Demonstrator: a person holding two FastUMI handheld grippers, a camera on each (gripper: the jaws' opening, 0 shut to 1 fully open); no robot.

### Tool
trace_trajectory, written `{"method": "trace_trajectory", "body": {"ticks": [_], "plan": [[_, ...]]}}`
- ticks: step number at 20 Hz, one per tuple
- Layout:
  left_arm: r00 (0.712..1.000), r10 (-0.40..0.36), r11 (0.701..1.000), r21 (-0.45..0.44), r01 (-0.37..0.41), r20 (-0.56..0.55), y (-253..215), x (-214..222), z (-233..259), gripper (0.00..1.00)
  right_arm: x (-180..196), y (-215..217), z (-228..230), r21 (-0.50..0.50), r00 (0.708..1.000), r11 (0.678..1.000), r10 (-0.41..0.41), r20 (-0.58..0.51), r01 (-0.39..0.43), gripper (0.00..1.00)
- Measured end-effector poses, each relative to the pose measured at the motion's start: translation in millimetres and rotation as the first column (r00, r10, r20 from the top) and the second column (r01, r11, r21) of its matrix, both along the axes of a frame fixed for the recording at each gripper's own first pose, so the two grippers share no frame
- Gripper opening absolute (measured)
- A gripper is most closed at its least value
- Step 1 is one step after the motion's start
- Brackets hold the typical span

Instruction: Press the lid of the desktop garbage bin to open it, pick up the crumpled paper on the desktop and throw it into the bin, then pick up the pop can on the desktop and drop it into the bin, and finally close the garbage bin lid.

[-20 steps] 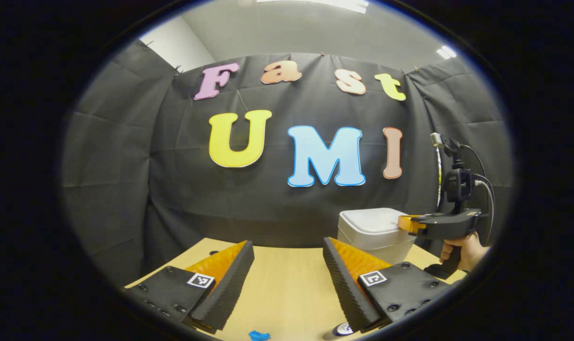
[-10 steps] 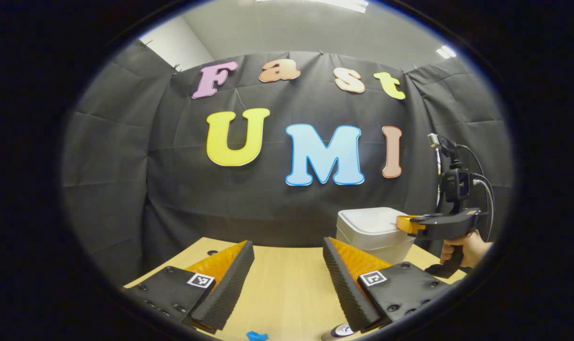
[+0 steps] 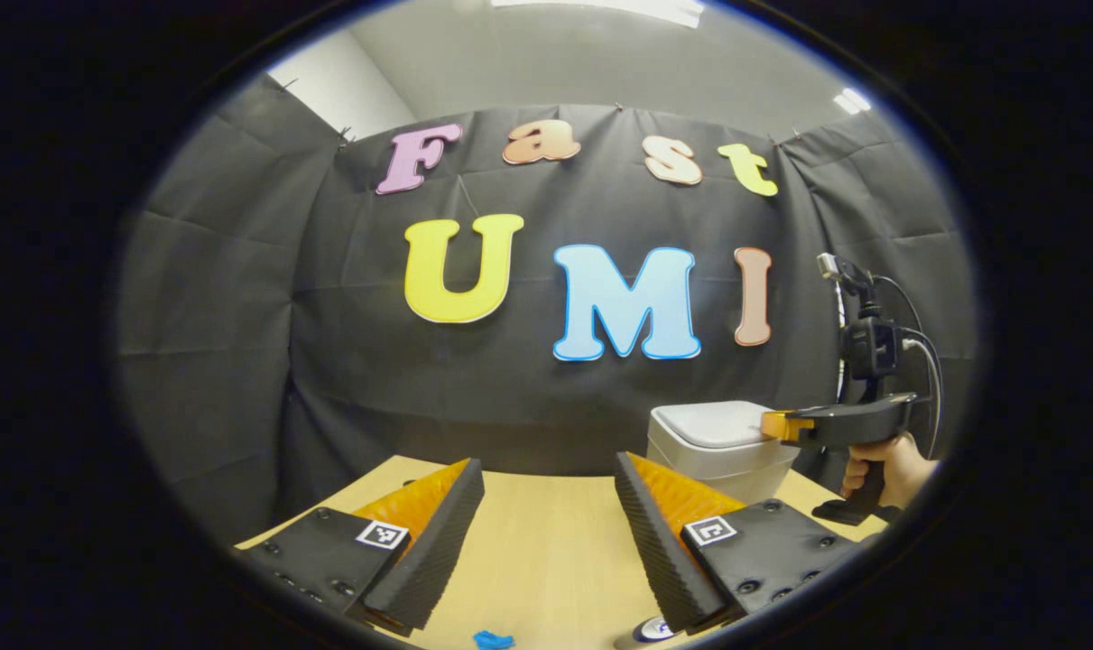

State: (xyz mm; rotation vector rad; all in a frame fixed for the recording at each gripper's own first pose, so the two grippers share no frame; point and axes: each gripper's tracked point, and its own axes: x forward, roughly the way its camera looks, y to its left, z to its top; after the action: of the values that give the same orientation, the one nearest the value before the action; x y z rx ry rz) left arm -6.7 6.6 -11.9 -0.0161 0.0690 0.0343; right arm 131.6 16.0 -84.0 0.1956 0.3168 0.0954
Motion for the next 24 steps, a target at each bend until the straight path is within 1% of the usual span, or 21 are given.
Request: {"method": "trace_trajectory", "body": {"ticks": [4, 8, 11, 19, 24], "plan": [[1.000, 0.012, 1.000, -0.007, -0.012, 0.008, 2.6, -5.1, 2.1, 0.95, -4.1, -3.9, 20.2, -0.002, 0.998, 1.000, -0.016, 0.057, 0.016, 0.00], [1.000, 0.021, 0.999, -0.026, -0.021, 0.002, 5.6, -7.6, -1.3, 0.95, -6.3, -8.1, 30.7, -0.001, 0.997, 1.000, -0.022, 0.069, 0.022, 0.00], [1.000, 0.026, 0.999, -0.026, -0.026, 0.008, 7.5, -10.1, 1.3, 0.95, -12.8, -12.2, 39.2, -0.018, 0.995, 0.999, -0.030, 0.093, 0.032, 0.00], [1.000, 0.004, 1.000, -0.029, -0.004, 0.009, -0.4, -12.7, 1.2, 0.95, -33.4, -17.3, 57.4, -0.048, 0.990, 0.998, -0.042, 0.138, 0.049, 0.00], [1.000, -0.003, 1.000, -0.030, 0.003, -0.001, -4.6, -14.9, -4.2, 0.96, -43.4, -20.8, 66.7, -0.048, 0.985, 0.997, -0.057, 0.164, 0.066, 0.00]]}}
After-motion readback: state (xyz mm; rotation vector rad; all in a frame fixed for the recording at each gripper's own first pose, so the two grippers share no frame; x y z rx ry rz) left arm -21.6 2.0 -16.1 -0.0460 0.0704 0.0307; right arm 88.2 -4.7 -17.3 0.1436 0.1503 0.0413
